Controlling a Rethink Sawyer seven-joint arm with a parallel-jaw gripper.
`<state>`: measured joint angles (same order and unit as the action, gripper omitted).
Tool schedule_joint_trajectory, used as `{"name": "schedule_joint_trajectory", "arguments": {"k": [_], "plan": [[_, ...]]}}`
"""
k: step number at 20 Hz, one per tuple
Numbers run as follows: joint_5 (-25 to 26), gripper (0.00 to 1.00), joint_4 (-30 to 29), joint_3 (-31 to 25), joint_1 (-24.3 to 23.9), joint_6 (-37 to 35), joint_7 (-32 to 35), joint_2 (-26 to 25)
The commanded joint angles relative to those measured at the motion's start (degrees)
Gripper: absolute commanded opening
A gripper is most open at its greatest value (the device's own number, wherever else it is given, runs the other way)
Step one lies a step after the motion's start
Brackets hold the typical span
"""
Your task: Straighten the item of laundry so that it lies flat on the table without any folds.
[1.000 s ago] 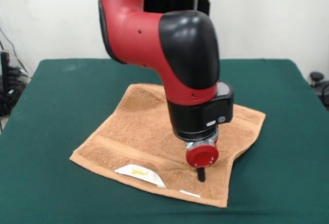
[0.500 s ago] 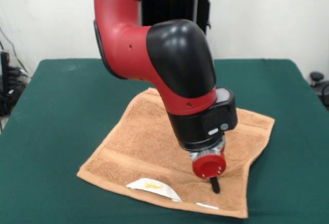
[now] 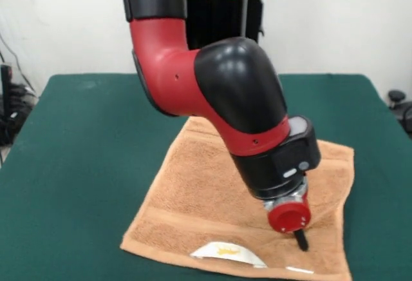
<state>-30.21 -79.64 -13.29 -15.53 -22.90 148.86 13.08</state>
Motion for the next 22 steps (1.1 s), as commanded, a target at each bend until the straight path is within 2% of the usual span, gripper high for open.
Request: {"name": "schedule_joint_trajectory", "arguments": {"k": [1, 4, 5, 8, 12, 16, 22], "plan": [[0.4, 0.00, -6.9, -4.5, 9.1, 3.9, 8.2, -6.1], [3.0, 0.00, 2.1, 14.7, 21.7, -3.8, 13.8, -6.8], [2.8, 1.00, 4.1, 19.2, 24.3, -6.8, 14.3, -7.7], [3.7, 1.00, 8.4, 28.3, 29.3, -13.6, 18.9, -9.7], [2.1, 1.00, 7.7, 34.6, 32.1, -14.5, 20.7, -9.2], [1.2, 1.00, 5.7, 37.5, 32.7, -13.5, 19.1, -7.4], [0.9, 1.00, 2.8, 37.8, 31.6, -11.9, 14.7, -5.2]]}}
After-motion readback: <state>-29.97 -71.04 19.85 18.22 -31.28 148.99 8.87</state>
